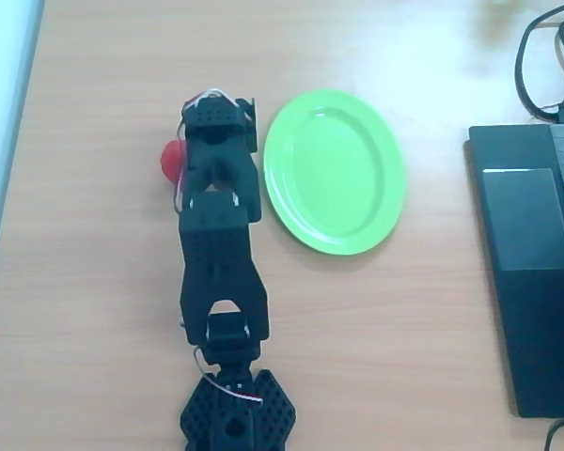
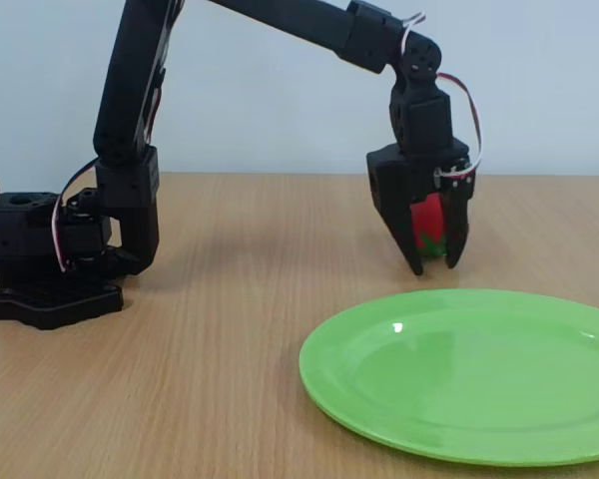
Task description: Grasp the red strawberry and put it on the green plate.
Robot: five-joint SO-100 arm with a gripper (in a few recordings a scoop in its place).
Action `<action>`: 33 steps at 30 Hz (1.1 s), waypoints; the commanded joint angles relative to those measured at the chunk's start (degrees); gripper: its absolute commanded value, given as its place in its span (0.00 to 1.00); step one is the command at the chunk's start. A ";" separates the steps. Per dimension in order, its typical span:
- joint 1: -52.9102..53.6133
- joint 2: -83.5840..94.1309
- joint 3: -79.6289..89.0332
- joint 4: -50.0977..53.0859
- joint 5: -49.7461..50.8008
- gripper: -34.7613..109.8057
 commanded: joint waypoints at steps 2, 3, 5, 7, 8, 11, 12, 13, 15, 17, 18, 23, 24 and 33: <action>-1.05 1.49 -1.49 1.23 -1.58 0.43; -1.32 1.85 -1.49 1.49 -2.64 0.45; -1.93 2.99 -1.32 2.11 -3.52 0.49; -2.64 4.04 -1.23 3.08 -4.75 0.53; -2.99 4.48 -1.05 3.16 -5.10 0.54; -4.04 5.36 -1.05 3.34 -5.10 0.57; -4.31 5.36 -1.14 3.34 -5.10 0.57; -4.57 5.36 -1.23 3.34 -5.10 0.57; -5.19 5.45 -1.49 3.34 -5.36 0.58; -6.06 5.45 -1.49 3.34 -6.59 0.59; -6.50 5.19 -1.58 3.25 -7.38 0.59; -8.70 3.16 -4.57 2.46 -7.56 0.59; -8.96 2.72 -5.62 2.37 -7.56 0.59; -11.78 -2.46 -12.83 2.72 -10.28 0.60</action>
